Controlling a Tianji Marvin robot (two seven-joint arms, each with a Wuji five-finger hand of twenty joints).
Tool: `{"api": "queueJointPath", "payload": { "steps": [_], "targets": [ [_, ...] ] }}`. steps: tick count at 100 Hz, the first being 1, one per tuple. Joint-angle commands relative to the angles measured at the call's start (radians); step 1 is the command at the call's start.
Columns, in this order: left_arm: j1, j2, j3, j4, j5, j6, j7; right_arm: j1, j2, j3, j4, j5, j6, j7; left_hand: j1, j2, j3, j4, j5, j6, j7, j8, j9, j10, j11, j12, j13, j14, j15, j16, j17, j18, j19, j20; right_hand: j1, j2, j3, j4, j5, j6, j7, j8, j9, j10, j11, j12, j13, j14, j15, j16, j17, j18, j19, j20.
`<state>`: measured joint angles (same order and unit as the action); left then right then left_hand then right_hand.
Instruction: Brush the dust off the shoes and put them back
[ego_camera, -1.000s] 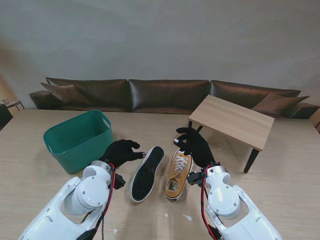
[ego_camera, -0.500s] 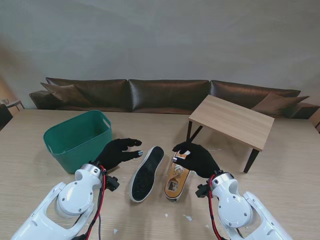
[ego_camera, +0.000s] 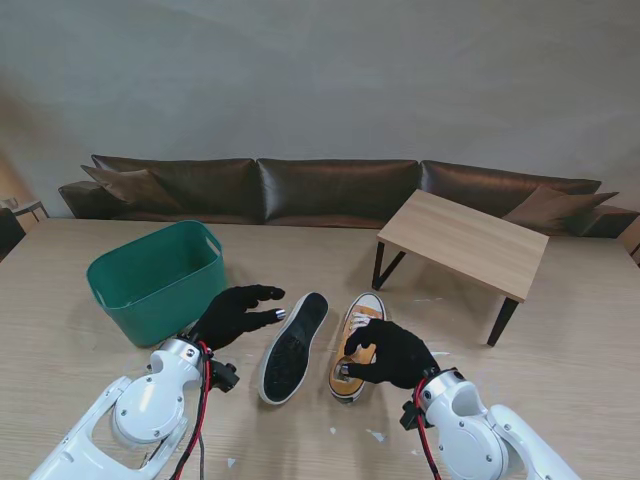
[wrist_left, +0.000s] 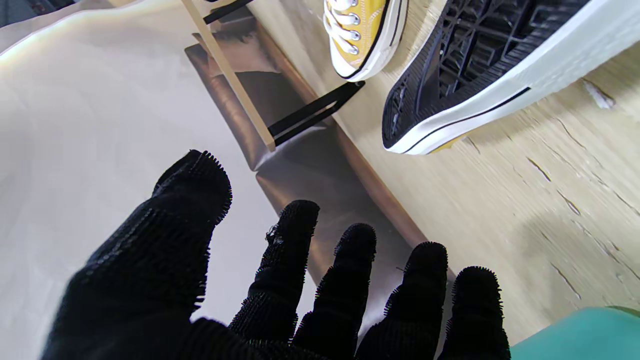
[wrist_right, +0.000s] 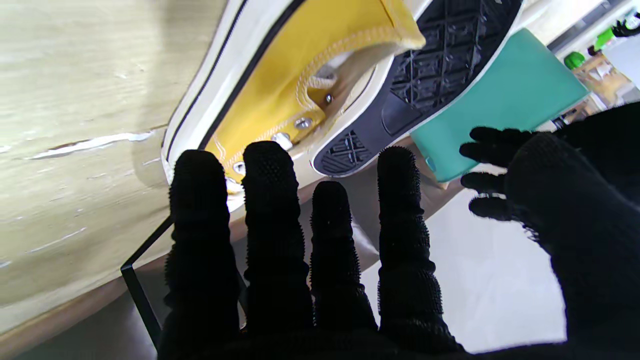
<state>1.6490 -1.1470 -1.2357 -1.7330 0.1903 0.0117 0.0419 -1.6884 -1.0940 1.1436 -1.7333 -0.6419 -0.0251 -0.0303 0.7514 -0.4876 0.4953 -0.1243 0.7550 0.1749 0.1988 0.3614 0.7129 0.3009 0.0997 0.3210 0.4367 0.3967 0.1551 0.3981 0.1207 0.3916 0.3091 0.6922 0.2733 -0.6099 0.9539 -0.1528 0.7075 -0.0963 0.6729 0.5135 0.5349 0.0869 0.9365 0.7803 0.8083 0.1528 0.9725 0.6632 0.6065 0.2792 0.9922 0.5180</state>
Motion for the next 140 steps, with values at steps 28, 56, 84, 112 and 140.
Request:
{"api": "queueJointPath", "payload": {
  "steps": [28,56,84,112,140],
  "targets": [
    [0.015,-0.004,-0.006,-0.017,0.013,0.006,-0.020,0.001,0.009,-0.047,0.019,-0.108,0.071,0.034,0.022,0.027,-0.021,0.042,0.001,-0.033,-0.004,0.008,-0.013,0.001,-0.003,-0.001,-0.039,0.001,-0.017,-0.002,-0.015,-0.033,-0.043,0.034,-0.026,-0.071,0.001,0.025,-0.066,-0.017,-0.039,0.007,-0.047,-0.051,0.041,0.056,0.040,-0.050,0.092,0.044,-0.238,-0.039,0.115,0.042],
    [0.016,-0.002,-0.005,-0.015,0.015,0.002,-0.028,0.019,0.011,-0.107,0.051,-0.190,0.139,0.002,0.022,0.031,-0.024,0.043,0.003,-0.034,-0.003,0.009,-0.007,0.026,0.001,0.008,-0.036,0.008,-0.010,0.006,-0.019,-0.033,-0.052,0.044,0.018,-0.181,0.121,0.003,-0.074,-0.008,-0.003,0.013,-0.032,-0.055,0.076,0.077,0.082,-0.071,0.147,0.059,-0.200,-0.044,0.174,0.057],
    [0.018,-0.002,-0.005,-0.019,0.015,0.009,-0.026,0.055,0.004,-0.189,0.116,-0.247,0.201,-0.084,0.023,0.034,-0.025,0.043,0.004,-0.031,-0.003,0.010,-0.005,0.036,0.003,0.016,-0.037,0.016,-0.005,0.013,-0.023,-0.032,-0.058,0.052,0.112,-0.371,0.262,-0.030,-0.054,-0.004,0.089,0.041,0.039,-0.080,0.155,0.139,0.164,-0.111,0.262,0.098,-0.147,-0.038,0.250,0.090],
    [0.021,-0.003,-0.005,-0.023,0.024,0.018,-0.021,0.078,-0.001,-0.260,0.176,-0.289,0.253,-0.156,0.023,0.037,-0.024,0.044,0.009,-0.027,-0.001,0.011,-0.002,0.049,0.005,0.024,-0.038,0.022,0.000,0.022,-0.028,-0.026,-0.061,0.060,0.127,-0.436,0.327,-0.047,0.057,0.130,0.308,0.181,0.172,-0.073,0.238,0.243,0.264,-0.144,0.379,0.121,-0.085,-0.028,0.314,0.111],
    [0.020,-0.002,-0.003,-0.022,0.033,0.027,-0.022,0.119,-0.026,-0.346,0.275,-0.301,0.336,-0.297,0.023,0.043,-0.026,0.044,0.011,-0.018,-0.001,0.012,-0.004,0.053,0.004,0.028,-0.040,0.025,0.001,0.027,-0.034,-0.025,-0.065,0.065,0.096,-0.423,0.306,-0.160,0.271,0.027,0.701,0.403,0.463,-0.139,0.340,0.350,0.492,-0.169,0.547,0.112,0.071,-0.002,0.450,0.133]
  ]
}}
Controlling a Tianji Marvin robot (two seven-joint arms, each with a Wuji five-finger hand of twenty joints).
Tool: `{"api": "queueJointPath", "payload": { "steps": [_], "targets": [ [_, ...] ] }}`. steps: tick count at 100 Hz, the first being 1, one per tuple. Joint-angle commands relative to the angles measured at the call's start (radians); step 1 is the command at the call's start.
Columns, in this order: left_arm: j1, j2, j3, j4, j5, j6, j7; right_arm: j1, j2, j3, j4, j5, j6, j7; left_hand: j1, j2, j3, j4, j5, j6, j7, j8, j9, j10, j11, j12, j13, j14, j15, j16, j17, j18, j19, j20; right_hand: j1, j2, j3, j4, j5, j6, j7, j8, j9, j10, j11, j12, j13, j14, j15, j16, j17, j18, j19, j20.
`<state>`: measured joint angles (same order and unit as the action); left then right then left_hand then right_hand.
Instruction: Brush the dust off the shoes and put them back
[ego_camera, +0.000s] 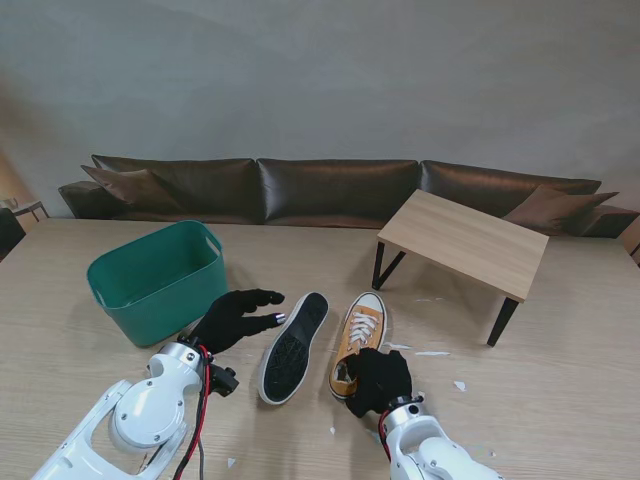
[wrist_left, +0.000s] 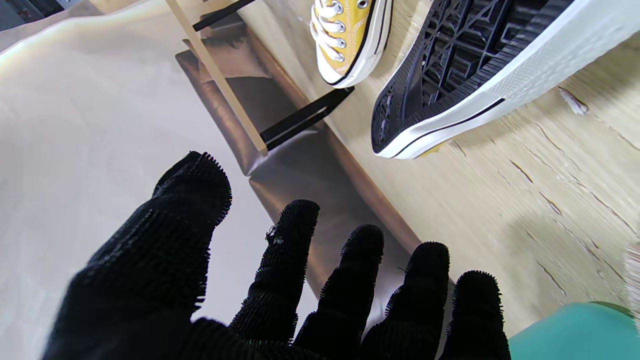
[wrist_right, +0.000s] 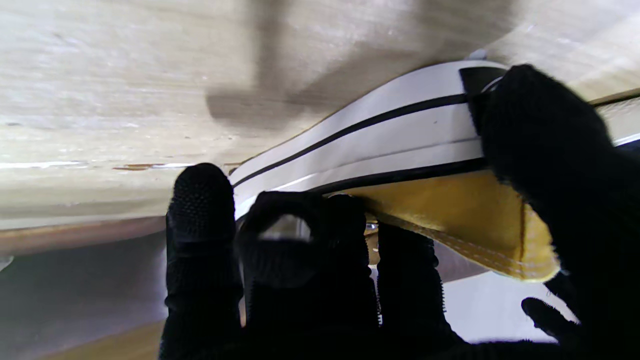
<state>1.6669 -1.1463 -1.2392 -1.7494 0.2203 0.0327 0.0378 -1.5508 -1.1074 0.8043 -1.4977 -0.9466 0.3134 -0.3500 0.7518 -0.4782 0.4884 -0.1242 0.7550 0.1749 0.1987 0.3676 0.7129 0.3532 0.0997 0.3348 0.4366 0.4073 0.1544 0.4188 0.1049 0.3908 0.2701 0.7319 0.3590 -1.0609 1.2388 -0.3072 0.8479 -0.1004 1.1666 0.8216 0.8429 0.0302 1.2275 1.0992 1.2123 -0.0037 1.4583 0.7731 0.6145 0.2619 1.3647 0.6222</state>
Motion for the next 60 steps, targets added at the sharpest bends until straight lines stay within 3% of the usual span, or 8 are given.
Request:
{"api": "queueJointPath", "payload": {
  "steps": [1,12,22,36,60],
  "targets": [
    [0.002,-0.003,0.001,-0.006,0.003,0.007,-0.018,-0.018,-0.013,-0.008,0.042,0.003,-0.002,0.019,0.022,0.035,-0.019,0.044,0.011,-0.019,-0.001,0.006,-0.005,0.000,0.004,0.014,-0.039,0.014,0.002,0.007,-0.018,-0.024,-0.026,0.026,0.010,0.036,0.021,0.001,0.147,0.026,0.215,0.103,0.169,-0.086,0.051,0.033,0.097,-0.013,0.067,0.001,0.072,0.016,0.083,0.030],
    [0.003,-0.004,0.001,-0.007,0.005,0.013,-0.013,-0.012,-0.015,-0.012,0.063,-0.006,-0.020,-0.014,0.024,0.037,-0.019,0.044,0.013,-0.013,-0.001,0.006,-0.002,0.003,0.005,0.015,-0.037,0.015,0.002,0.008,-0.017,-0.023,-0.026,0.027,-0.035,0.162,0.021,0.119,0.288,-0.021,0.257,0.249,0.287,-0.111,0.053,0.064,0.104,-0.031,0.158,0.068,0.151,0.009,0.144,0.040],
    [0.003,-0.004,0.002,-0.007,0.017,0.017,-0.007,-0.019,-0.009,0.000,0.055,-0.012,-0.053,-0.006,0.023,0.039,-0.019,0.045,0.016,-0.009,0.000,0.007,-0.003,0.004,0.004,0.015,-0.038,0.016,0.002,0.008,-0.016,-0.022,-0.027,0.028,-0.043,0.214,0.022,0.137,0.320,-0.012,0.281,0.315,0.325,-0.123,0.042,0.076,0.104,-0.040,0.191,0.101,0.196,-0.005,0.185,0.055],
    [0.002,-0.003,0.003,-0.002,0.047,0.020,0.002,-0.048,-0.005,0.039,0.018,0.006,-0.120,0.018,0.026,0.039,-0.015,0.046,0.015,-0.004,-0.001,0.007,-0.002,0.006,0.004,0.016,-0.037,0.017,0.002,0.009,-0.015,-0.023,-0.028,0.029,-0.032,0.252,0.030,0.144,0.298,0.013,0.309,0.355,0.297,-0.130,0.002,0.061,0.103,-0.028,0.154,0.089,0.194,-0.023,0.191,0.065],
    [0.001,-0.001,0.000,0.006,0.089,0.011,0.013,-0.098,-0.020,0.133,-0.045,0.165,-0.285,0.062,0.029,0.045,-0.010,0.046,0.015,0.000,-0.002,0.007,-0.002,0.007,0.004,0.016,-0.037,0.015,0.002,0.010,-0.012,-0.022,-0.030,0.029,-0.005,0.246,0.068,0.134,0.286,0.063,0.323,0.382,0.265,-0.115,-0.020,0.035,0.103,-0.008,0.110,0.074,0.187,-0.029,0.195,0.092]
  ]
}}
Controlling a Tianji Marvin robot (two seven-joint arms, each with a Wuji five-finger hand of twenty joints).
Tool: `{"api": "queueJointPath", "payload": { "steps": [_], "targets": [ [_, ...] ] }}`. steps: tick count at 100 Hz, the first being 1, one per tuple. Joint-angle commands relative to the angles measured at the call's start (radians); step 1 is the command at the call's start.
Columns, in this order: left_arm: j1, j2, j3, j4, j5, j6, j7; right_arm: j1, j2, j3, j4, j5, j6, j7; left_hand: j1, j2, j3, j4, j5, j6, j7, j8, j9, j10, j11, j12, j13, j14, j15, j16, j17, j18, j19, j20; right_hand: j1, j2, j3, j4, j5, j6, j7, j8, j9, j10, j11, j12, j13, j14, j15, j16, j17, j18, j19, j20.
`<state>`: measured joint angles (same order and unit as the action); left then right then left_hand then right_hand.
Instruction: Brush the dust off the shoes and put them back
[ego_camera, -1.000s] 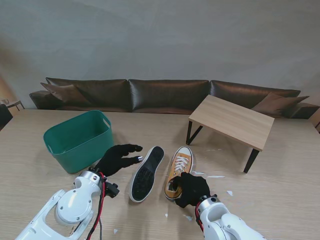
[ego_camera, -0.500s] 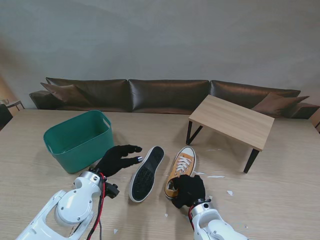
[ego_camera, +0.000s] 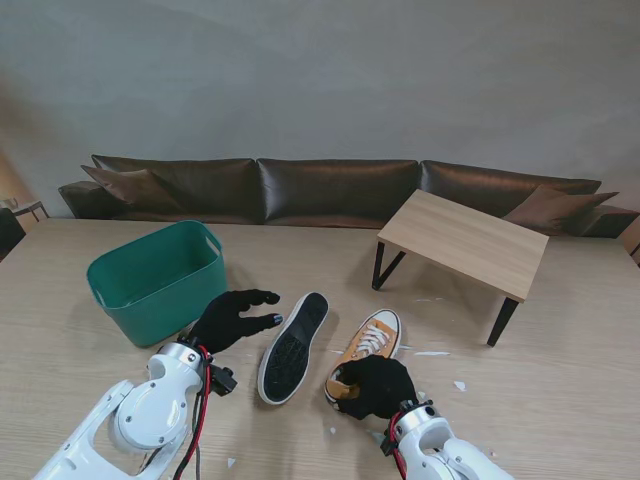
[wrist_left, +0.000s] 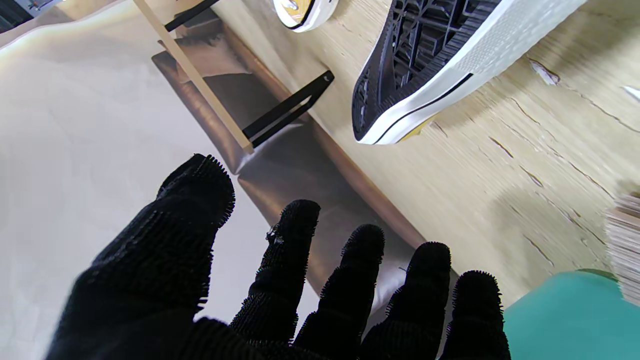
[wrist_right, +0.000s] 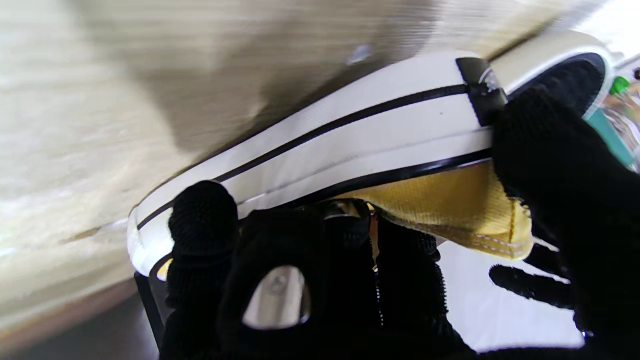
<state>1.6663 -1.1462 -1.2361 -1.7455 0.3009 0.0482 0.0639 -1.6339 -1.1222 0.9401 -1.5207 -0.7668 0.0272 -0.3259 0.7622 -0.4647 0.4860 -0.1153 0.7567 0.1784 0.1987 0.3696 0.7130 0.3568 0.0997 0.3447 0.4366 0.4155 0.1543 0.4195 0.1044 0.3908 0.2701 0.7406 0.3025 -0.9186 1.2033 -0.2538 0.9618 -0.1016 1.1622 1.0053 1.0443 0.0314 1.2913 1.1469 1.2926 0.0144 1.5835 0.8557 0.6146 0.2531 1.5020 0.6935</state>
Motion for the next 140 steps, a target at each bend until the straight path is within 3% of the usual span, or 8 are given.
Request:
{"api": "queueJointPath", "payload": {
  "steps": [1,17,38,53,67,104,140],
  "targets": [
    [0.002,-0.001,-0.003,0.002,0.010,-0.006,-0.013,-0.016,-0.006,0.001,-0.024,-0.007,-0.005,0.041,0.018,0.031,-0.008,0.037,0.012,-0.001,-0.002,0.004,-0.003,0.004,0.004,0.006,-0.035,0.006,0.003,0.009,-0.012,-0.022,-0.030,0.020,0.051,0.103,0.103,0.080,0.172,0.068,0.328,0.199,0.062,-0.114,-0.084,-0.014,0.023,-0.026,-0.016,-0.008,0.187,-0.021,0.058,0.023],
    [0.012,-0.003,-0.013,0.001,0.021,-0.029,0.003,-0.034,-0.024,0.052,-0.064,0.146,-0.053,0.077,0.021,0.028,-0.003,0.038,0.013,-0.006,-0.002,0.005,0.000,-0.002,0.005,0.006,-0.036,0.007,0.003,0.009,-0.008,-0.022,-0.029,0.020,0.069,0.114,0.109,0.080,0.159,0.098,0.336,0.212,0.047,-0.089,-0.070,-0.015,0.022,-0.009,-0.012,-0.007,0.179,-0.002,0.061,0.064],
    [0.021,0.001,-0.023,-0.003,0.029,-0.059,0.000,-0.038,-0.035,0.109,-0.139,0.278,-0.034,0.127,0.023,0.020,0.004,0.038,0.002,-0.017,-0.006,0.003,-0.013,-0.014,0.000,0.004,-0.051,-0.004,-0.005,0.005,-0.018,-0.029,-0.035,0.017,0.076,0.120,0.105,0.082,0.154,0.107,0.340,0.216,0.044,-0.078,-0.062,-0.017,0.022,0.000,-0.002,-0.007,0.176,0.008,0.066,0.087],
    [0.022,0.010,-0.025,-0.008,0.033,-0.081,-0.038,-0.037,-0.043,0.145,-0.196,0.363,-0.002,0.150,0.021,0.007,0.008,0.037,-0.026,-0.035,-0.017,-0.001,-0.046,-0.036,-0.011,-0.003,-0.080,-0.022,-0.022,-0.005,-0.039,-0.049,-0.046,0.010,0.083,0.120,0.101,0.083,0.154,0.117,0.337,0.215,0.042,-0.069,-0.059,-0.019,0.021,0.007,0.004,-0.008,0.173,0.014,0.069,0.099],
    [0.014,0.019,-0.018,-0.004,0.056,-0.103,-0.063,-0.056,-0.045,0.177,-0.283,0.421,0.050,0.175,0.012,-0.014,0.014,0.035,-0.082,-0.055,-0.040,-0.012,-0.100,-0.064,-0.028,-0.021,-0.121,-0.053,-0.047,-0.022,-0.067,-0.077,-0.064,-0.004,0.087,0.119,0.098,0.084,0.154,0.119,0.336,0.215,0.042,-0.061,-0.059,-0.021,0.021,0.013,0.005,-0.010,0.169,0.018,0.070,0.107],
    [-0.031,0.044,0.021,0.012,0.052,-0.161,-0.172,-0.041,-0.066,0.211,-0.383,0.598,0.141,0.183,-0.035,-0.064,0.060,0.028,-0.266,-0.098,-0.139,-0.106,-0.242,-0.111,-0.044,-0.059,-0.226,-0.123,-0.082,-0.065,-0.150,-0.159,-0.113,-0.070,0.103,0.113,0.093,0.086,0.153,0.135,0.329,0.213,0.039,-0.045,-0.059,-0.023,0.020,0.028,0.013,-0.012,0.162,0.029,0.074,0.120],
    [-0.103,0.050,0.101,0.039,0.004,-0.213,-0.218,-0.017,-0.077,0.207,-0.416,0.666,0.172,0.172,-0.076,-0.094,0.080,0.019,-0.348,-0.108,-0.179,-0.164,-0.289,-0.115,-0.053,-0.065,-0.255,-0.137,-0.088,-0.071,-0.176,-0.182,-0.121,-0.087,0.108,0.117,0.087,0.087,0.153,0.138,0.327,0.213,0.035,-0.037,-0.060,-0.023,0.020,0.032,0.015,-0.015,0.158,0.031,0.075,0.125]
  ]
}}
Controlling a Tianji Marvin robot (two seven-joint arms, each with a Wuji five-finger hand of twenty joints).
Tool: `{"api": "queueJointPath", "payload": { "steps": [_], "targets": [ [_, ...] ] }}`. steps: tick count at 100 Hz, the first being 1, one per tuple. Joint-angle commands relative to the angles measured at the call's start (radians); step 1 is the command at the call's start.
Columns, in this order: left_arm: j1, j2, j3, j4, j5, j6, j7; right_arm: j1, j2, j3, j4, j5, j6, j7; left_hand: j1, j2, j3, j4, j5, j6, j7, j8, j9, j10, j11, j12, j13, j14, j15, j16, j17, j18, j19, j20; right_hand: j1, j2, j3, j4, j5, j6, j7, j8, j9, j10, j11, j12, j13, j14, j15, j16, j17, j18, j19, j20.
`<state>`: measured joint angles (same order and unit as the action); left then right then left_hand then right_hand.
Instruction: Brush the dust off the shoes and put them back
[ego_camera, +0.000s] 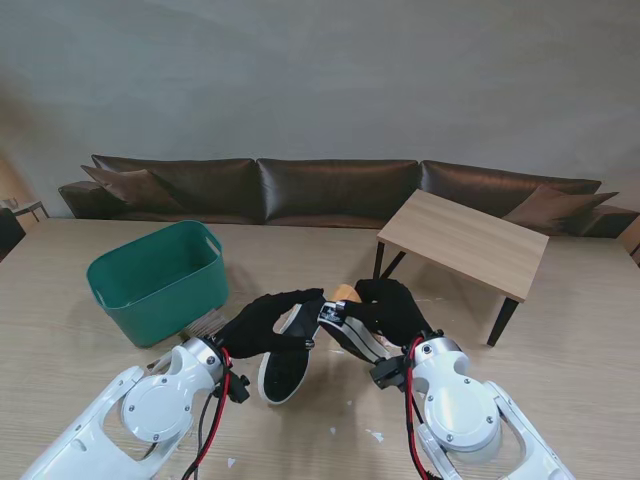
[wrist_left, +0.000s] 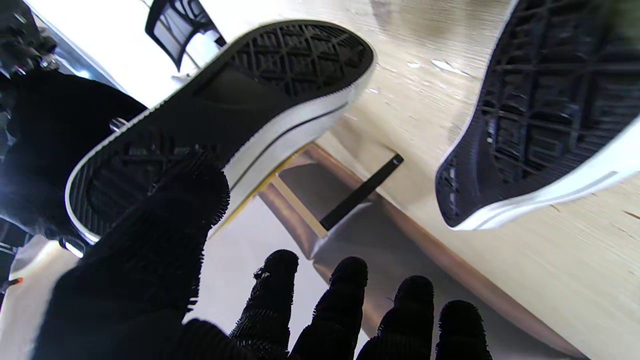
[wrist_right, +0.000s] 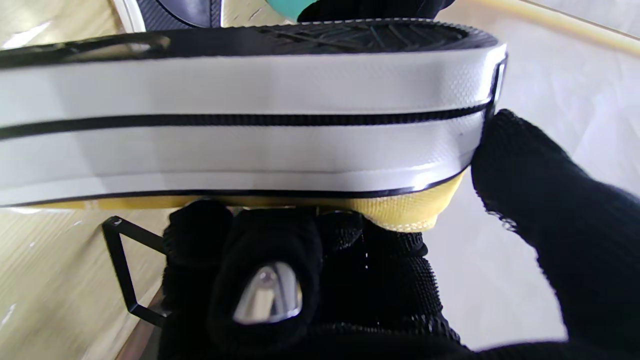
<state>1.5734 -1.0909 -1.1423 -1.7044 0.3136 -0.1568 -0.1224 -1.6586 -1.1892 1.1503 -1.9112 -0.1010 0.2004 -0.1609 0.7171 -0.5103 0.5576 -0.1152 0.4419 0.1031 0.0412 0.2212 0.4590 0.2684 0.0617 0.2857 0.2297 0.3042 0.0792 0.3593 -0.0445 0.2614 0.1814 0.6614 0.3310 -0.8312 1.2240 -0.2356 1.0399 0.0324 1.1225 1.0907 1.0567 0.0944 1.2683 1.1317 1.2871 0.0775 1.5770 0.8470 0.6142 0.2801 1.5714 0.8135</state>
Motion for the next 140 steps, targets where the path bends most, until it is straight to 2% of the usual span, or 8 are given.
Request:
{"api": "queueJointPath", "payload": {
  "steps": [1,29,42,66,79,87,104,140],
  "targets": [
    [-0.012,-0.005,0.009,-0.002,-0.012,-0.009,-0.033,0.009,-0.011,-0.003,-0.026,0.003,-0.001,0.006,-0.032,-0.050,0.009,0.019,-0.033,-0.032,-0.022,-0.017,-0.036,-0.027,-0.015,-0.006,-0.048,-0.026,-0.013,-0.010,-0.027,-0.053,-0.032,-0.008,0.080,0.030,0.067,0.069,0.075,0.004,0.366,0.128,0.023,-0.100,-0.037,-0.007,0.026,-0.031,0.022,-0.006,0.158,0.004,0.005,0.005],
    [-0.062,-0.010,0.060,0.013,-0.072,-0.030,-0.044,0.020,-0.022,-0.017,-0.047,0.060,-0.007,-0.015,-0.046,-0.054,0.012,0.013,-0.053,-0.031,-0.024,-0.039,-0.058,-0.023,-0.017,-0.007,-0.053,-0.026,-0.010,-0.009,-0.031,-0.060,-0.031,-0.013,0.083,0.033,0.061,0.070,0.072,0.007,0.364,0.128,0.019,-0.096,-0.038,-0.007,0.025,-0.028,0.026,-0.007,0.154,0.005,0.008,0.008],
    [-0.079,-0.013,0.081,0.021,-0.098,-0.032,-0.048,0.025,-0.027,-0.022,-0.055,0.090,-0.016,-0.026,-0.043,-0.059,0.018,0.013,-0.014,-0.017,0.008,-0.026,-0.040,-0.014,-0.009,-0.003,-0.045,-0.021,-0.006,-0.006,-0.026,-0.054,-0.028,-0.014,0.084,0.034,0.061,0.071,0.071,0.008,0.362,0.129,0.016,-0.096,-0.039,-0.006,0.025,-0.029,0.027,-0.009,0.152,0.003,0.009,0.010],
    [-0.104,-0.026,0.125,0.050,-0.150,-0.041,-0.027,0.028,-0.035,-0.029,-0.064,0.143,-0.021,-0.038,-0.041,-0.067,0.032,0.012,0.025,-0.011,0.057,0.021,-0.009,-0.012,0.006,0.014,-0.023,-0.008,0.006,0.004,-0.013,-0.038,-0.019,-0.012,0.087,0.037,0.058,0.072,0.068,0.011,0.360,0.130,0.011,-0.092,-0.038,-0.005,0.025,-0.024,0.029,-0.010,0.144,0.003,0.013,0.014],
    [-0.113,-0.035,0.150,0.065,-0.190,-0.048,-0.013,0.026,-0.037,-0.032,-0.063,0.154,-0.024,-0.044,-0.044,-0.069,0.043,0.011,0.065,-0.019,0.119,0.129,0.022,-0.010,0.024,0.064,0.004,0.003,0.027,0.033,0.005,-0.022,0.006,0.014,0.089,0.039,0.057,0.072,0.066,0.013,0.358,0.130,0.007,-0.091,-0.038,-0.003,0.025,-0.023,0.030,-0.012,0.142,0.003,0.015,0.015],
    [-0.115,-0.041,0.160,0.070,-0.224,-0.048,-0.009,0.025,-0.038,-0.032,-0.063,0.166,-0.026,-0.046,-0.043,-0.066,0.042,0.011,0.067,-0.014,0.120,0.141,0.022,-0.009,0.023,0.069,0.009,0.010,0.030,0.038,0.009,-0.016,0.011,0.021,0.091,0.039,0.057,0.073,0.064,0.014,0.357,0.131,0.005,-0.089,-0.037,-0.003,0.025,-0.019,0.030,-0.014,0.138,0.004,0.014,0.016],
    [-0.119,-0.047,0.170,0.088,-0.249,-0.031,-0.006,0.021,-0.037,-0.028,-0.066,0.176,-0.030,-0.039,-0.044,-0.054,0.027,0.011,0.001,-0.013,0.042,0.110,0.001,-0.007,0.008,0.068,-0.002,0.010,0.024,0.044,0.000,-0.021,0.013,0.036,0.093,0.040,0.056,0.073,0.064,0.015,0.357,0.132,0.004,-0.088,-0.037,-0.002,0.025,-0.019,0.030,-0.015,0.133,0.004,0.013,0.017],
    [-0.147,-0.060,0.211,0.140,-0.369,-0.005,-0.041,0.028,-0.038,-0.027,-0.067,0.205,-0.039,-0.034,-0.029,-0.047,0.009,0.017,0.024,-0.019,0.062,0.096,-0.021,-0.002,0.002,0.055,-0.030,-0.001,0.002,0.033,-0.028,-0.037,-0.006,0.034,0.101,0.049,0.053,0.069,0.048,0.025,0.355,0.136,-0.018,-0.085,-0.036,0.002,0.024,-0.009,0.017,-0.026,0.103,-0.001,0.003,0.018]
  ]
}}
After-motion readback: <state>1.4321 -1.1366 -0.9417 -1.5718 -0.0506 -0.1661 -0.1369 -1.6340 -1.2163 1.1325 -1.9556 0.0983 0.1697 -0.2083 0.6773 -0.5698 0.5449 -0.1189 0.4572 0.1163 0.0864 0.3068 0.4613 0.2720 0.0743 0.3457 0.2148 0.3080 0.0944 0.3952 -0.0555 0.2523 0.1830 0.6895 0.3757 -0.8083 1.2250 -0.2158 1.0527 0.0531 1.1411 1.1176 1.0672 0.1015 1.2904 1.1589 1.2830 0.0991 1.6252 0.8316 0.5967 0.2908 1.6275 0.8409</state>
